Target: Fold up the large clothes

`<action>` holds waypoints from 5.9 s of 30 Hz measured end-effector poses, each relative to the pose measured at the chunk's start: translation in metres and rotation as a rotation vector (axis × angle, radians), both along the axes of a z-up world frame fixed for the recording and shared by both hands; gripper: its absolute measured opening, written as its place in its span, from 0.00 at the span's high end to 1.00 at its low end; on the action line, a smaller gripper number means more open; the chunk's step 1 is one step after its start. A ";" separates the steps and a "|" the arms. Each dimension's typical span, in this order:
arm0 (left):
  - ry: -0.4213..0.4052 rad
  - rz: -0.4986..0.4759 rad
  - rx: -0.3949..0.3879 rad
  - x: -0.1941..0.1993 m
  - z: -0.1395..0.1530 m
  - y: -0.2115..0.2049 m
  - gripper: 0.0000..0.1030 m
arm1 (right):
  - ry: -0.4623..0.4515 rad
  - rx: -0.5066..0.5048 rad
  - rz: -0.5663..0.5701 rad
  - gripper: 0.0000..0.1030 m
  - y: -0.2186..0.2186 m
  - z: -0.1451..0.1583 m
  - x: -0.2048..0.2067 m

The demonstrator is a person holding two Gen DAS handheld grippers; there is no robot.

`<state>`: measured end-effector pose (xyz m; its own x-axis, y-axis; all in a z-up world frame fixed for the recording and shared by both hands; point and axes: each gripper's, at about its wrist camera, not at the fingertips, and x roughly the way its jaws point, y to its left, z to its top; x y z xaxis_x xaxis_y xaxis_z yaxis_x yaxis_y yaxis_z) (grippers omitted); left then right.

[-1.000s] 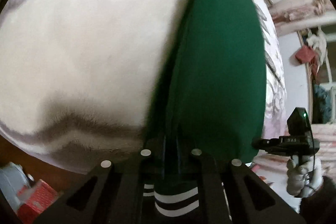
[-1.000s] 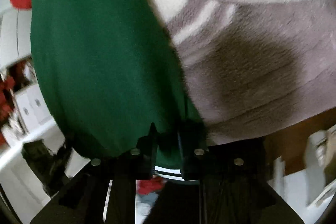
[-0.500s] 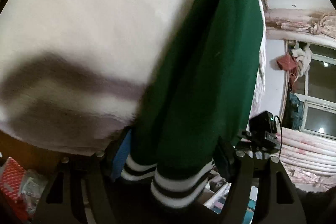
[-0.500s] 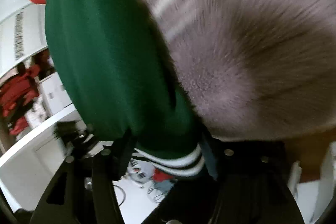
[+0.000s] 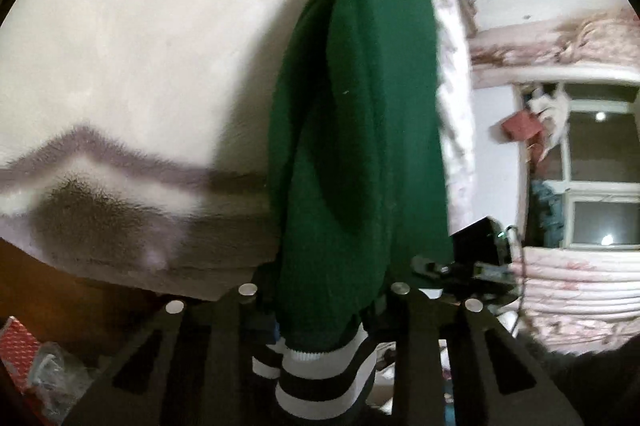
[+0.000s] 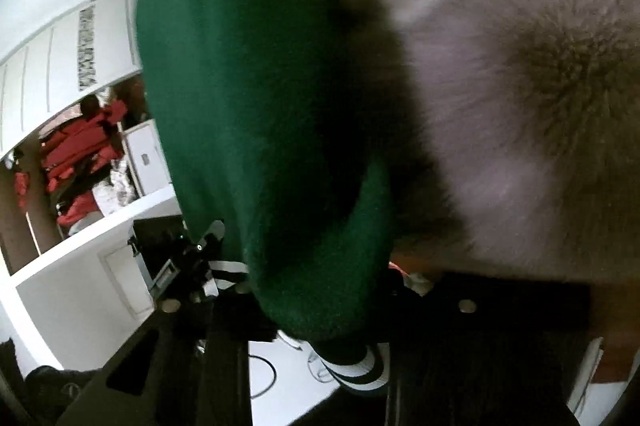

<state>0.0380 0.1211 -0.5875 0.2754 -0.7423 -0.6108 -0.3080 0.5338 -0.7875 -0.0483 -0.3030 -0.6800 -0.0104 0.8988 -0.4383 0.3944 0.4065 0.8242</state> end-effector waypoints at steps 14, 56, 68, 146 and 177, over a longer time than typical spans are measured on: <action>-0.353 0.217 -0.216 0.147 0.132 0.051 0.77 | -0.098 0.204 -0.260 0.79 -0.053 0.191 0.063; -0.077 0.264 0.608 0.279 0.005 0.056 0.08 | -0.226 -0.231 0.015 0.16 -0.090 0.064 0.470; 0.022 0.338 0.698 0.192 0.012 0.072 0.08 | -0.117 -0.011 -0.292 0.68 -0.040 0.050 0.447; 0.124 0.137 1.129 0.169 0.022 -0.066 0.00 | -0.095 -0.332 -0.070 0.42 -0.123 0.102 0.223; 0.179 0.219 0.982 0.192 -0.013 -0.009 0.00 | -0.308 -0.789 0.341 0.38 0.010 0.208 0.401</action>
<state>0.2305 0.1118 -0.6003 0.1903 0.1642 -0.9679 -0.5468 0.8366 0.0344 0.3526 -0.2932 -0.4721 -0.0010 0.3065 -0.9519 -0.0420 0.9510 0.3062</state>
